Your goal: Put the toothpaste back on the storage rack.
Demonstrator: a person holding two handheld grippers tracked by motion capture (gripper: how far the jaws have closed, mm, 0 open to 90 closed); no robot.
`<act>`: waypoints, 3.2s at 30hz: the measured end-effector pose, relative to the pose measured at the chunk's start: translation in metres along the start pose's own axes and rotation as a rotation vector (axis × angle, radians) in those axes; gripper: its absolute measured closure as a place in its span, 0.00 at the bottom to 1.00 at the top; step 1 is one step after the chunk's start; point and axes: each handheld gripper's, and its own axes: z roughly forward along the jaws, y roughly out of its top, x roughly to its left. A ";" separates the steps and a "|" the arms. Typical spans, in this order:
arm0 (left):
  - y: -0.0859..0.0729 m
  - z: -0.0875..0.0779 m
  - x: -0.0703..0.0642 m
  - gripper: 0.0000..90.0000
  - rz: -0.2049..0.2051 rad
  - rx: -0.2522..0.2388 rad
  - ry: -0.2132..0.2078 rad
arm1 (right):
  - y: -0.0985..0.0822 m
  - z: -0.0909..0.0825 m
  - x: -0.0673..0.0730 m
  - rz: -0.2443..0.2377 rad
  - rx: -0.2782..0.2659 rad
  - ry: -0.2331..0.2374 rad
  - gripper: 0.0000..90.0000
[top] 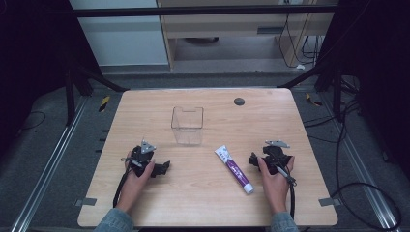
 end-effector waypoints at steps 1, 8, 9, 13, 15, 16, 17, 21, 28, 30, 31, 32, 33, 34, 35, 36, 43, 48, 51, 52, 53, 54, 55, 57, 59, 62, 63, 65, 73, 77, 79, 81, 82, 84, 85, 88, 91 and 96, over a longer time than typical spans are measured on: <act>0.000 0.000 0.000 0.00 0.000 0.000 0.000 | -0.001 -0.001 -0.001 -0.011 -0.002 0.009 0.00; 0.002 0.001 0.001 0.00 0.003 0.003 -0.003 | -0.006 -0.006 -0.005 -0.064 -0.003 0.059 0.03; 0.002 0.002 0.001 0.00 -0.002 -0.002 -0.003 | -0.006 -0.008 -0.007 -0.080 -0.001 0.069 0.07; 0.003 0.003 0.001 0.00 0.002 0.000 -0.003 | -0.006 -0.030 -0.007 -0.132 -0.002 0.100 0.15; 0.003 0.003 0.002 0.00 0.002 0.001 -0.004 | -0.005 -0.041 -0.005 -0.208 -0.010 0.100 0.15; 0.003 0.003 0.002 0.00 0.002 0.001 -0.004 | -0.004 -0.047 -0.004 -0.236 -0.010 0.097 0.15; 0.003 0.003 0.002 0.00 0.001 0.000 -0.004 | -0.003 -0.053 0.000 -0.255 -0.005 0.099 0.16; 0.004 0.004 0.002 0.00 0.001 0.001 -0.004 | 0.003 -0.072 0.016 -0.321 0.038 0.142 0.19; 0.004 0.004 0.002 0.00 0.000 0.000 -0.004 | 0.027 -0.089 0.041 -0.386 0.089 0.204 0.23; 0.004 0.004 0.002 0.00 0.001 0.000 -0.003 | 0.034 -0.089 0.046 -0.408 0.104 0.206 0.26; 0.004 0.004 0.002 0.00 0.000 0.000 -0.003 | 0.037 -0.089 0.049 -0.418 0.113 0.209 0.28; 0.004 0.004 0.002 0.00 0.000 0.001 -0.004 | 0.040 -0.088 0.051 -0.427 0.117 0.211 0.29; 0.004 0.004 0.002 0.00 0.000 0.000 -0.004 | 0.043 -0.088 0.053 -0.434 0.119 0.214 0.30; 0.004 0.004 0.002 0.00 0.001 0.001 -0.003 | 0.046 -0.087 0.056 -0.437 0.121 0.218 0.32; 0.004 0.004 0.002 0.00 0.001 0.001 -0.003 | 0.049 -0.087 0.057 -0.436 0.124 0.223 0.34; 0.004 0.004 0.002 0.00 0.001 0.000 -0.004 | 0.051 -0.085 0.059 -0.434 0.126 0.230 0.36; 0.004 0.004 0.002 0.00 0.001 0.001 -0.004 | 0.063 -0.076 0.075 -0.469 0.190 0.246 0.45; 0.004 0.004 0.002 0.00 0.001 0.001 -0.004 | 0.070 -0.071 0.084 -0.489 0.210 0.252 0.49; 0.004 0.004 0.002 0.00 0.002 0.001 -0.003 | 0.073 -0.067 0.092 -0.499 0.235 0.268 0.51; 0.004 0.004 0.002 0.00 0.003 0.000 -0.003 | 0.073 -0.066 0.094 -0.499 0.238 0.273 0.52; 0.004 0.004 0.002 0.00 0.003 0.001 -0.003 | 0.073 -0.065 0.096 -0.501 0.243 0.275 0.52; 0.004 0.004 0.002 0.00 0.003 0.001 -0.003 | 0.073 -0.064 0.098 -0.502 0.249 0.276 0.52; 0.004 0.004 0.002 0.00 0.002 0.001 -0.003 | 0.073 -0.063 0.099 -0.506 0.250 0.278 0.52; 0.004 0.004 0.002 0.00 0.002 0.000 -0.003 | 0.073 -0.061 0.101 -0.500 0.258 0.278 0.53; 0.004 0.004 0.002 0.00 0.002 0.000 -0.003 | 0.073 -0.059 0.103 -0.499 0.261 0.282 0.53; 0.004 0.004 0.002 0.00 0.002 0.001 -0.003 | 0.073 -0.058 0.106 -0.497 0.267 0.286 0.53; 0.004 0.004 0.002 0.00 0.002 0.000 -0.003 | 0.073 -0.058 0.107 -0.498 0.269 0.289 0.54; 0.004 0.004 0.002 0.00 0.000 0.000 -0.001 | 0.074 -0.057 0.108 -0.499 0.272 0.291 0.55; 0.004 0.004 0.001 0.00 -0.003 -0.002 0.000 | 0.073 -0.053 0.113 -0.498 0.306 0.301 0.59; 0.004 0.004 0.001 0.00 -0.003 -0.002 0.000 | 0.073 -0.050 0.115 -0.501 0.316 0.303 0.63; 0.004 0.004 0.002 0.00 -0.003 -0.002 0.000 | 0.072 -0.048 0.115 -0.501 0.324 0.309 0.66; 0.004 0.004 0.002 0.00 -0.003 -0.002 0.000 | 0.070 -0.046 0.116 -0.500 0.334 0.312 0.67; 0.004 0.004 0.002 0.00 -0.003 -0.002 0.000 | 0.069 -0.044 0.117 -0.496 0.339 0.312 0.67; 0.004 0.004 0.002 0.00 -0.004 -0.002 0.000 | 0.067 -0.041 0.117 -0.494 0.347 0.307 0.66; 0.004 0.004 0.002 0.00 -0.003 -0.002 0.000 | 0.066 -0.039 0.117 -0.488 0.355 0.307 0.65; 0.004 0.004 0.002 0.00 -0.003 -0.001 0.000 | 0.064 -0.033 0.117 -0.481 0.372 0.303 0.62; 0.004 0.004 0.002 0.00 -0.003 -0.002 0.000 | 0.061 -0.028 0.119 -0.463 0.385 0.306 0.59; 0.004 0.004 0.002 0.00 -0.004 -0.001 -0.001 | 0.059 -0.022 0.121 -0.472 0.397 0.301 0.57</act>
